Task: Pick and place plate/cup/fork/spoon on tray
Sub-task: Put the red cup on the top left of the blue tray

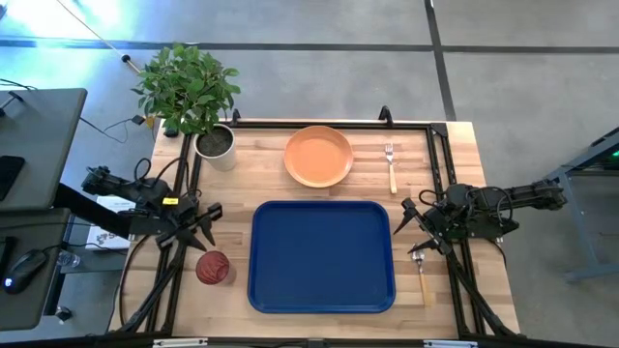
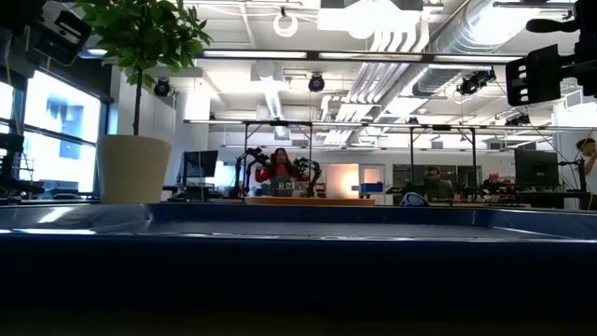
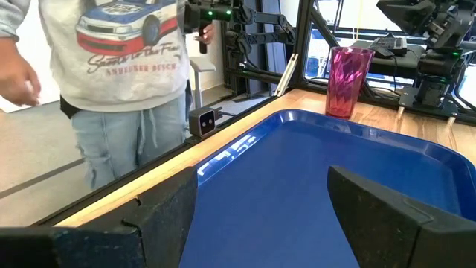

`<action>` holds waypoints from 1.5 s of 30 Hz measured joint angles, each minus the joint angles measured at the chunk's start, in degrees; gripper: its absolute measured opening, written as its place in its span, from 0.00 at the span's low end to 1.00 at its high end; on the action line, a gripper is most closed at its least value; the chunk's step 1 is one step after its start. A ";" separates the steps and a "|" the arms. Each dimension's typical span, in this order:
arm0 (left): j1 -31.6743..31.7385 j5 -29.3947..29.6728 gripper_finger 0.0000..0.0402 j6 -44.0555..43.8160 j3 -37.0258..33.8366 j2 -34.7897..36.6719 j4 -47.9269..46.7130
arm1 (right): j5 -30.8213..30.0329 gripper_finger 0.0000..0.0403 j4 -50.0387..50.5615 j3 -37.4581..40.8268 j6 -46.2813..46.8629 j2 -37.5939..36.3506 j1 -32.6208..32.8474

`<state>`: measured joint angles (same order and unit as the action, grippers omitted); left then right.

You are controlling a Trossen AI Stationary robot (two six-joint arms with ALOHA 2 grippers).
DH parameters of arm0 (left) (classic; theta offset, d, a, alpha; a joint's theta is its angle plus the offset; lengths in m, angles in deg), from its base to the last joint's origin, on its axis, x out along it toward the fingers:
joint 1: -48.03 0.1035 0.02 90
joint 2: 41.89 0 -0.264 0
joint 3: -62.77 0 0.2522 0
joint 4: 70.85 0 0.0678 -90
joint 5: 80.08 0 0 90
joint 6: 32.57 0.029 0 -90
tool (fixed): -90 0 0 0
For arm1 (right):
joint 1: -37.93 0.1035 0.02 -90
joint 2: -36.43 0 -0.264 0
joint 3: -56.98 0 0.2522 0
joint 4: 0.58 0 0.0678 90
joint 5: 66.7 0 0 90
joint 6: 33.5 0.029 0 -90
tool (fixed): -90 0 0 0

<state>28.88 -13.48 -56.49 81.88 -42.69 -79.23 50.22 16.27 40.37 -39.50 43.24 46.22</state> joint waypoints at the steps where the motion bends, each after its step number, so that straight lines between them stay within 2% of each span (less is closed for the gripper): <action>1: 0.00 0.00 0.26 0.02 0.00 0.00 0.44 | 0.00 0.73 -0.02 0.00 -0.02 0.00 -0.01; 5: 0.00 0.00 0.26 -0.44 0.00 0.00 1.54 | 0.00 0.73 -0.02 0.00 -0.01 0.00 -0.01; 13: -0.01 0.91 0.26 -9.84 0.00 0.01 2.33 | 0.00 0.73 -0.02 0.00 -0.02 -0.02 0.00; 18: -0.02 7.67 0.26 -17.28 0.00 0.02 5.48 | 0.01 0.73 -0.02 0.00 -0.02 0.00 -0.01; 26: -0.02 20.18 0.26 -18.38 0.00 0.02 6.57 | -0.05 0.73 -0.02 0.00 -1.54 0.00 -0.01; 29: 0.00 22.54 0.26 -20.75 0.00 0.00 6.59 | -0.05 0.73 -0.01 0.00 -1.75 -0.01 -0.01; 35: -0.02 28.84 0.26 -17.93 0.00 0.00 7.46 | -0.05 0.73 -0.01 0.00 -1.57 -0.01 -0.01; 45: 0.00 32.89 0.26 -6.31 0.32 0.00 15.66 | -0.03 0.73 -0.02 0.00 -1.57 -0.01 -0.01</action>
<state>28.88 19.41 -62.79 82.20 -42.69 -63.56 50.19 16.25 40.37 -41.07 43.23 46.21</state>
